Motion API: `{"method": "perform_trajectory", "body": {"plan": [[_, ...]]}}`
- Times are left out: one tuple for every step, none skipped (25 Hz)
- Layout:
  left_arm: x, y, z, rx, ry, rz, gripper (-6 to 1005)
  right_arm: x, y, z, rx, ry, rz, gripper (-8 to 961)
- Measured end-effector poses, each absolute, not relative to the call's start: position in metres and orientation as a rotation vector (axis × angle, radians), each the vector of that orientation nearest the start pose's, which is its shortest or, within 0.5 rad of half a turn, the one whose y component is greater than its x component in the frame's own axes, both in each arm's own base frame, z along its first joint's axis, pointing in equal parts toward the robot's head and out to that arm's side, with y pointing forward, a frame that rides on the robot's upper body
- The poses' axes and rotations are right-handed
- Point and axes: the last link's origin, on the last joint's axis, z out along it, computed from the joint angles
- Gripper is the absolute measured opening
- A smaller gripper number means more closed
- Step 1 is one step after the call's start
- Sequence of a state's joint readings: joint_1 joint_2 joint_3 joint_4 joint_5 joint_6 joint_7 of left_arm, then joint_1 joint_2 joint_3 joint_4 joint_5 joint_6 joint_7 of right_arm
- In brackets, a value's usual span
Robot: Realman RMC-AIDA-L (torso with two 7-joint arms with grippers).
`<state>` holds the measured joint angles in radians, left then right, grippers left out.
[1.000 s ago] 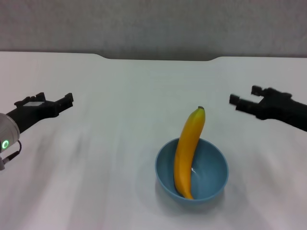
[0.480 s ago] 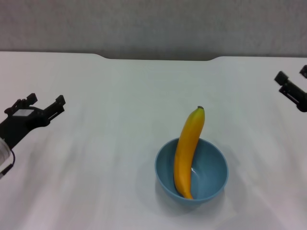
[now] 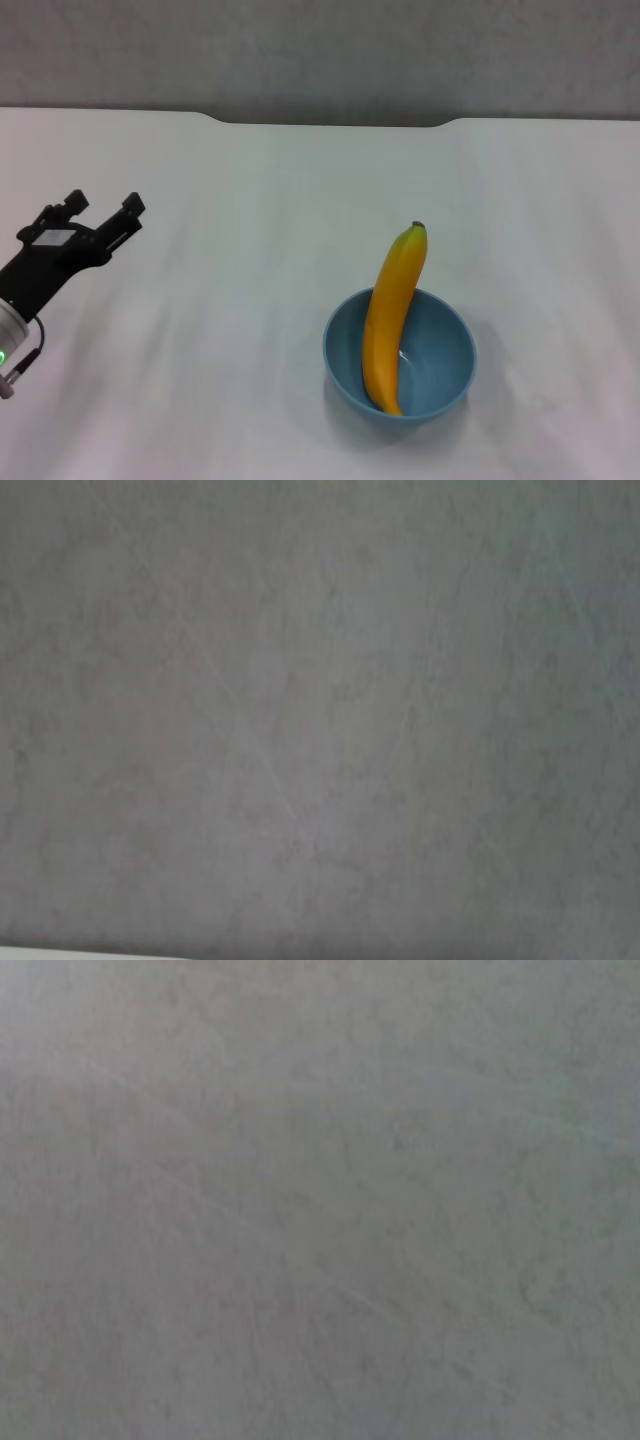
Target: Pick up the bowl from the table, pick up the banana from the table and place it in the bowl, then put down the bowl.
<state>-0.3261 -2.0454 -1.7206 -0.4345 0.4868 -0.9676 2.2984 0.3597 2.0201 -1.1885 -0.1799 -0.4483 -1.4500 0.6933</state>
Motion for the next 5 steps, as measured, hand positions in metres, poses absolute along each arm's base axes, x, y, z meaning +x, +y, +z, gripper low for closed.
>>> {"method": "perform_trajectory", "body": {"plan": [[-0.3192,0.3447,0.0015,-1.832,-0.801,-0.886,894,0.3242,0.3126,0.0466,-1.647,0.549,1.134,892],[-0.3185,0.3448,0.0004,-1.836,-0.801,-0.886,894,0.3261,0.3126,0.0448,-1.646,0.566,1.126,892],[-0.3185,0.3448,0.0004,-1.836,-0.801,-0.886,894,0.3261,0.3126,0.0448,-1.646,0.566,1.126,892],[-0.3182,0.3448,-0.0005,-1.840,-0.802,-0.884,894,0.3271,0.3130,0.0439,-1.645,0.575,1.120,892],[-0.3188,0.3446,-0.0008,-1.840,-0.802,-0.880,894,0.3286,0.3135,0.0425,-1.645,0.588,1.110,892]]}}
